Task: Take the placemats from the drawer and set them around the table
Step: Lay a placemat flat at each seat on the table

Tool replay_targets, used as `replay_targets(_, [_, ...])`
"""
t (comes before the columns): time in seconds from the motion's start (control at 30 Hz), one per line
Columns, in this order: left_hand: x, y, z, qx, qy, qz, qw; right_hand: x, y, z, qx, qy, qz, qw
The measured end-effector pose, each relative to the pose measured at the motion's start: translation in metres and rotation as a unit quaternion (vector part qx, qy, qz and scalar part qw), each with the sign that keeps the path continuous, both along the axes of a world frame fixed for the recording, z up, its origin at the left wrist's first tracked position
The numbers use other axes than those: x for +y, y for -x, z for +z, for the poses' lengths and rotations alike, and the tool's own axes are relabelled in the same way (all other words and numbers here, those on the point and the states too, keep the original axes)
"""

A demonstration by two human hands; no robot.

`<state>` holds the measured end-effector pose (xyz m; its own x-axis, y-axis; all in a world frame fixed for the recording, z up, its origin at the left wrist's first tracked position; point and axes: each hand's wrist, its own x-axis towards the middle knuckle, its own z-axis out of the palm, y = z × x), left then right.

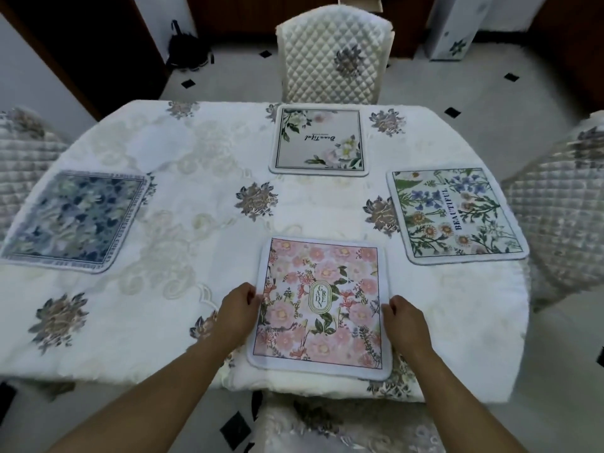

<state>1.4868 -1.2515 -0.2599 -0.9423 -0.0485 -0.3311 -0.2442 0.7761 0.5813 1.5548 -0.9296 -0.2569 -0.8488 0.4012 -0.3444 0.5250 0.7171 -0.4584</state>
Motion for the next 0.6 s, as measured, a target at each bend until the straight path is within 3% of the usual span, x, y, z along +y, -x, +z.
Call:
replay_targets(0.1, [0.007,-0.009,-0.007,0.031,0.027,0.012,0.999,-0.002,-0.006,-0.01,0.042,-0.031,0.006,0.999])
replay_targets(0.17, [0.011,-0.018,-0.014,0.076,0.096,0.001,0.992,-0.006,-0.013,-0.017,0.085,-0.087,0.023,0.992])
replay_targets(0.27, [0.029,-0.043,-0.019,0.149,0.14,-0.08,0.976,-0.03,-0.02,-0.018,0.158,-0.112,0.06,0.979])
replay_targets(0.33, [0.051,-0.063,-0.02,0.164,0.124,-0.154,0.966,-0.062,-0.025,-0.013,0.178,-0.087,0.153,0.968])
replay_targets(0.43, [0.072,-0.08,-0.035,0.155,0.1,-0.256,0.949,-0.11,-0.029,-0.019,0.139,-0.075,0.269,0.95])
replay_targets(0.6, [0.06,-0.077,-0.053,0.119,0.133,-0.3,0.937,-0.128,-0.029,-0.048,0.053,-0.106,0.302,0.946])
